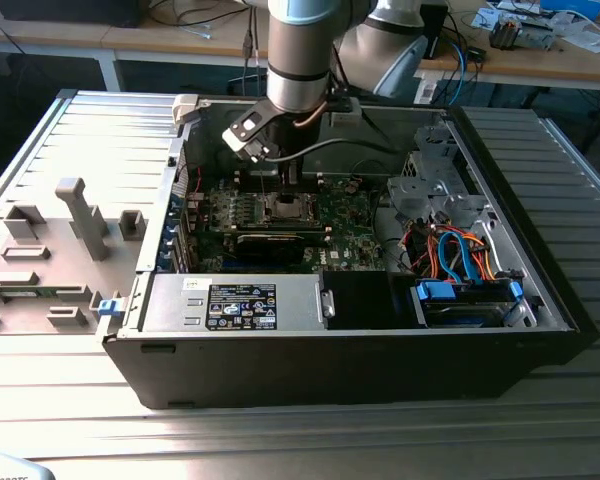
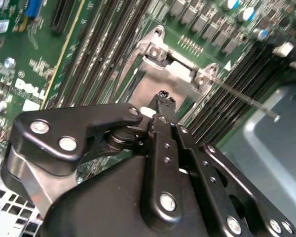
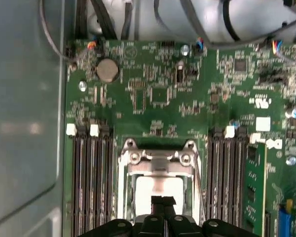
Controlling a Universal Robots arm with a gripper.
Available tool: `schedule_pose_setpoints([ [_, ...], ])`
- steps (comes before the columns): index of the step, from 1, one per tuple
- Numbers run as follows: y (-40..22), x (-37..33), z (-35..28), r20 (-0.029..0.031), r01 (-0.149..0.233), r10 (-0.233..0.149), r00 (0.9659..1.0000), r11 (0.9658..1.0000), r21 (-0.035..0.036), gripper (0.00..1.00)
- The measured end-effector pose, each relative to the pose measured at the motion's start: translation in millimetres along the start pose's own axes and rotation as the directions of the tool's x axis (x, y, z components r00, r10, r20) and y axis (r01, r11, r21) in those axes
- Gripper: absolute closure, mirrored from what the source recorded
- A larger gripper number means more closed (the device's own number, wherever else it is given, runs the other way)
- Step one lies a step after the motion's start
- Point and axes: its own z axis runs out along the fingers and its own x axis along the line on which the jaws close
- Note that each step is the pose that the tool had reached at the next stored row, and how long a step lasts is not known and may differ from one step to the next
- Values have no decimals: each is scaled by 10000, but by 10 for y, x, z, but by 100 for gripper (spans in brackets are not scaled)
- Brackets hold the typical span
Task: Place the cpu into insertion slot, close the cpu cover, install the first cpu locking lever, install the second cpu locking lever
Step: 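Close the cpu cover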
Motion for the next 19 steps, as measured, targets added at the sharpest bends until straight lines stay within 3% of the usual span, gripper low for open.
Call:
schedule_pose_setpoints([
  [3,-73,2,34,-1,3,-3,10000,10000,2,89],
  [8,-112,3,108,-1,10,-10,10000,10000,1,89],
  [19,-113,1,172,5,37,-37,10000,10000,6,89],
])
